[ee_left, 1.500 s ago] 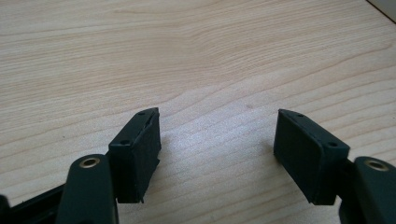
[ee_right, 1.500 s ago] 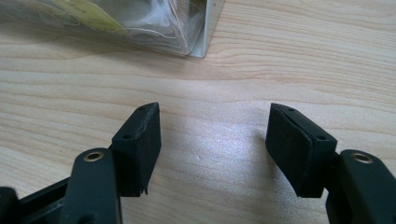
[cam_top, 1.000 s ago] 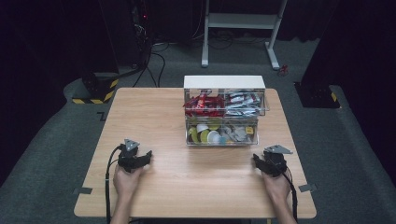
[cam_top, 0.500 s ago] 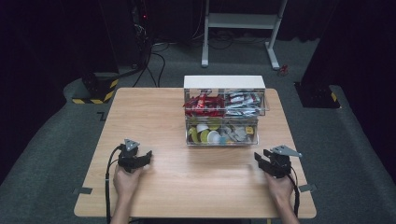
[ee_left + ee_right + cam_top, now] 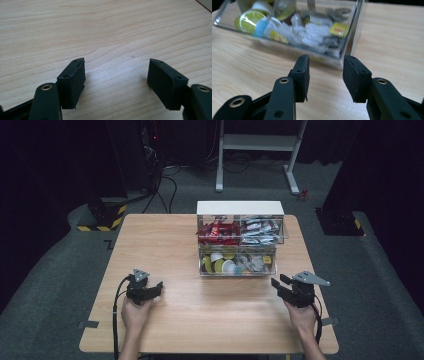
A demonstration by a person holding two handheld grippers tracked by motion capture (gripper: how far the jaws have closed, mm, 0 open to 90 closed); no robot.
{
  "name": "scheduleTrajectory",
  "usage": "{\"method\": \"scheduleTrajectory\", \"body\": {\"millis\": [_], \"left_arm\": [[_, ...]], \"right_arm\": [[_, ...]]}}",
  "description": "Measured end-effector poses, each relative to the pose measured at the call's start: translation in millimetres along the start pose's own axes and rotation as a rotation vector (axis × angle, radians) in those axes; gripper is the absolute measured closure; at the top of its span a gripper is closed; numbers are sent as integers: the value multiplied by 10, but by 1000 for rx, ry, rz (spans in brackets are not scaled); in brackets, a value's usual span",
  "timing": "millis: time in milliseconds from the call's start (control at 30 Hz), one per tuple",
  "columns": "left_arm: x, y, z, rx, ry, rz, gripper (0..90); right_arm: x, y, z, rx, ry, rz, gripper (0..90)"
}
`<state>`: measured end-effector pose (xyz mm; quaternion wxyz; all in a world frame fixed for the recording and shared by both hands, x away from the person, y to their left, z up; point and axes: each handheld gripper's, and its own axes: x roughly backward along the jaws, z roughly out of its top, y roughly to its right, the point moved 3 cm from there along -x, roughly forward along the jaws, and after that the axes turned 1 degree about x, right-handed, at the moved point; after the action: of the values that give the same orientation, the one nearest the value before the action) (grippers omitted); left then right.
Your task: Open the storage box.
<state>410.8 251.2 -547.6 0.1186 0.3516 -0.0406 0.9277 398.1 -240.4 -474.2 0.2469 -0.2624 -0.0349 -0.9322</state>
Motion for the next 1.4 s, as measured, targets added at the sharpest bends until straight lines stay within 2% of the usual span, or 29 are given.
{"method": "scheduleTrajectory", "body": {"millis": [200, 500, 1100, 1400], "left_arm": [[0, 0, 0, 1, 0, 0, 311], [0, 0, 0, 1, 0, 0, 311], [0, 0, 0, 0, 0, 0, 310], [0, 0, 0, 1, 0, 0, 311]], "right_arm": [[27, -47, 169, 13, 1, 25, 567], [44, -92, 463, 28, 31, 69, 598], [128, -173, 909, 87, 73, 85, 632], [125, -177, 1016, 90, 81, 87, 640]]}}
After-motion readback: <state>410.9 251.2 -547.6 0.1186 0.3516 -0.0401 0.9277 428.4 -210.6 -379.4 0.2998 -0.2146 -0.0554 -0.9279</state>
